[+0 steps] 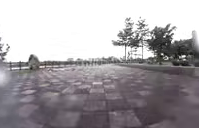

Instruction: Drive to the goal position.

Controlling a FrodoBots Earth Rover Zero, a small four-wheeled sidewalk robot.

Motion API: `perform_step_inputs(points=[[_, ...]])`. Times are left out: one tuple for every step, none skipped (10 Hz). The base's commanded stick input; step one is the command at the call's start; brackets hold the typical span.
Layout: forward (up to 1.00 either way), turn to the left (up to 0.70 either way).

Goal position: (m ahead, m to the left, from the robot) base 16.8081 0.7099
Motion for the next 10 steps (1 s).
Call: perform_step_inputs(points=[[1.0,0.0],[1.0,0.0],[1.0,0.0],[1.0,0.0],[1.0,0.0],[1.0,0.0],[1.0,0.0],[1.0,0.0],[1.0,0.0],[1.0,0.0]])
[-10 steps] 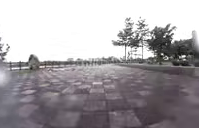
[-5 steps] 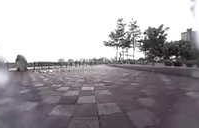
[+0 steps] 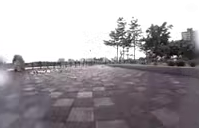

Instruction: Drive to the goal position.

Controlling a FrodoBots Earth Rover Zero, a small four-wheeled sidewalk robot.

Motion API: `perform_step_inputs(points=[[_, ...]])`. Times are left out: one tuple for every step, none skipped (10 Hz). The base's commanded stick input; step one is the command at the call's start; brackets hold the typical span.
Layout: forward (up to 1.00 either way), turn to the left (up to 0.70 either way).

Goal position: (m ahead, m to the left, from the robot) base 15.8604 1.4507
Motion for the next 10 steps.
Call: perform_step_inputs(points=[[1.0,0.0],[1.0,0.0],[1.0,0.0],[1.0,0.0],[1.0,0.0],[1.0,0.0],[1.0,0.0],[1.0,0.0],[1.0,0.0],[1.0,0.0]])
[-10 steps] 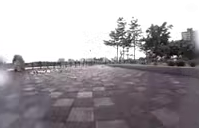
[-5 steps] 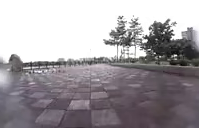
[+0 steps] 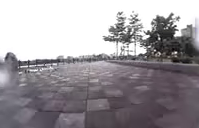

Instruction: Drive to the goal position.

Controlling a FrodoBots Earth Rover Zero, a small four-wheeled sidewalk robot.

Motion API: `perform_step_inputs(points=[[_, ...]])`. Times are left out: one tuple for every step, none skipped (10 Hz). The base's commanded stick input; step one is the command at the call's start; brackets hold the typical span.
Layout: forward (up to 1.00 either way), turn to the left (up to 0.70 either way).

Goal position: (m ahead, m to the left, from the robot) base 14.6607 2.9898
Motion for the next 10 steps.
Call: perform_step_inputs(points=[[1.0,0.0],[1.0,0.0],[1.0,0.03],[1.0,0.21],[1.0,0.07],[1.0,0.0],[1.0,0.0],[1.0,0.0],[1.0,0.0],[1.0,0.0]])
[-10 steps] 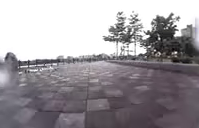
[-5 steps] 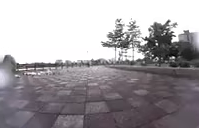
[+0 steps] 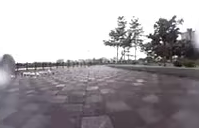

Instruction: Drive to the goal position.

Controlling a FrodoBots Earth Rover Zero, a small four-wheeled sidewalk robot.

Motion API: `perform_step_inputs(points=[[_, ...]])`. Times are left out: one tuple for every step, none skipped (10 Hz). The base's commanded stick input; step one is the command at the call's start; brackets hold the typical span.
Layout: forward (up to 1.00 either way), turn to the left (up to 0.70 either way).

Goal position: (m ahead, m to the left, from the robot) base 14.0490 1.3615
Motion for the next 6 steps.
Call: perform_step_inputs(points=[[1.0,0.0],[1.0,0.0],[1.0,0.0],[1.0,0.0],[1.0,0.0],[1.0,0.0]])
